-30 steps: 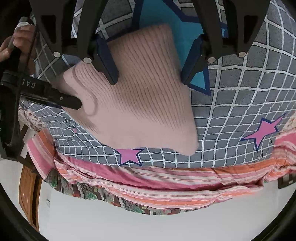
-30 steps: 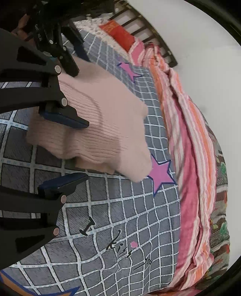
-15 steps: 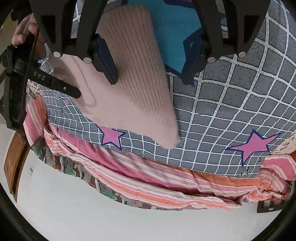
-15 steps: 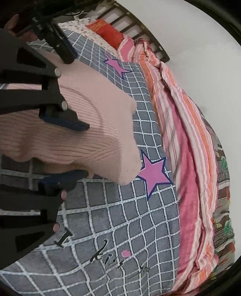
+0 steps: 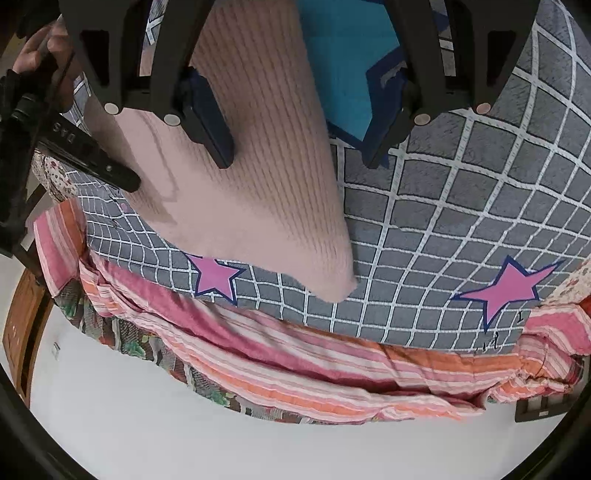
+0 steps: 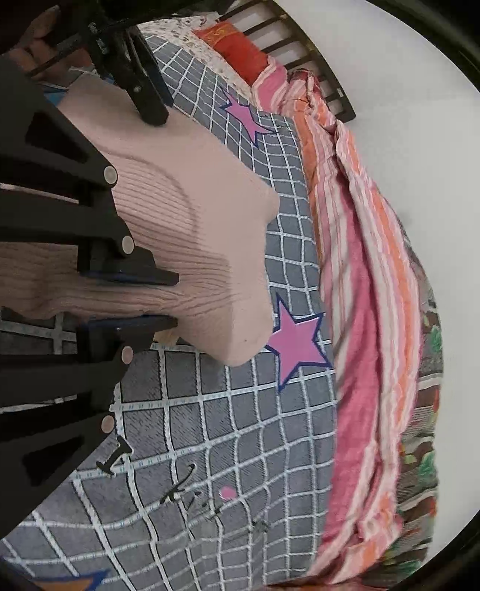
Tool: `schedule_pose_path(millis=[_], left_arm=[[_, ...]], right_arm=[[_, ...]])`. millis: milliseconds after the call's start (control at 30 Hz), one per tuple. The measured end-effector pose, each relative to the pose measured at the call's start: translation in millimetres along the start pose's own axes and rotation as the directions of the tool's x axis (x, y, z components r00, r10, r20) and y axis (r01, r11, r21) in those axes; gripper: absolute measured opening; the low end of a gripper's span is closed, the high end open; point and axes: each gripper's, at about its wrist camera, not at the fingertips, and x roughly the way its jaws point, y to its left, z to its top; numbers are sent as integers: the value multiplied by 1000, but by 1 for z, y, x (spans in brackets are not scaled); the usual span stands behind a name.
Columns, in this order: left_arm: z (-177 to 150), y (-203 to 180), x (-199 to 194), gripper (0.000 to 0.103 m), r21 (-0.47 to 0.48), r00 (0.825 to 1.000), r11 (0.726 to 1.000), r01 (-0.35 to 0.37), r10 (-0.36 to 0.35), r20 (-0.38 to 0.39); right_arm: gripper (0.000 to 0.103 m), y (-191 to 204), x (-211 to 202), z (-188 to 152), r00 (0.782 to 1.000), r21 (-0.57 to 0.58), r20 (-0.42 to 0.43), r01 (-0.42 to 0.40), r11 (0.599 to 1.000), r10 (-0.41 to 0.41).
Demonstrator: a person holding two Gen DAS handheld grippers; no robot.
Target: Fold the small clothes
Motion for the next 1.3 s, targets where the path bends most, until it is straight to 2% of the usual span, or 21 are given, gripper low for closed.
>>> schedule_pose_path(millis=[133, 267, 367, 433, 567, 667, 767, 867, 933, 1167, 1233, 1300], left_arm=[[0, 5, -1, 71, -15, 1000, 1000, 14, -14, -1], [-3, 1, -4, 71, 14, 1000, 1000, -16, 15, 9], [-7, -1, -6, 71, 42, 1000, 999, -20, 20, -15], [-8, -1, -7, 71, 41, 999, 999, -3, 5, -45], [-12, -2, -13, 71, 25, 997, 1000, 1, 1, -79], [-10, -9, -26, 70, 35, 996, 999, -31, 34, -77], [-6, -17, -41, 70, 41, 996, 998, -56, 59, -71], [-1, -25, -62, 71, 32, 995, 996, -89, 91, -49], [3, -32, -75, 76, 35, 993, 993, -113, 114, -37], [12, -54, -125, 83, 54, 988, 986, -157, 157, -6], [14, -60, -137, 85, 64, 988, 986, -156, 157, -2], [15, -64, -150, 87, 60, 987, 985, -161, 161, 5]], right_arm=[[21, -2, -11, -6, 999, 11, 29, -23, 1000, 23], [21, -5, -7, -11, 1000, 27, -9, 3, 1000, -2], [22, -9, -15, -16, 1000, 48, -10, -14, 999, 15], [31, -9, -18, -20, 1000, 35, -16, 3, 999, -3], [41, -10, -27, -22, 999, 55, -32, 35, 998, -34], [41, -11, -38, -20, 998, 76, -50, 47, 996, -43], [48, -7, -57, -16, 996, 86, -60, 68, 994, -63], [60, 1, -79, -14, 995, 69, -44, 98, 993, -95], [67, 7, -97, -12, 993, 59, -23, 113, 992, -112], [69, 24, -147, -11, 990, 40, -32, 135, 990, -134], [89, 29, -160, -13, 988, 33, -26, 155, 987, -154], [97, 32, -174, -15, 988, 37, 4, 154, 987, -154]])
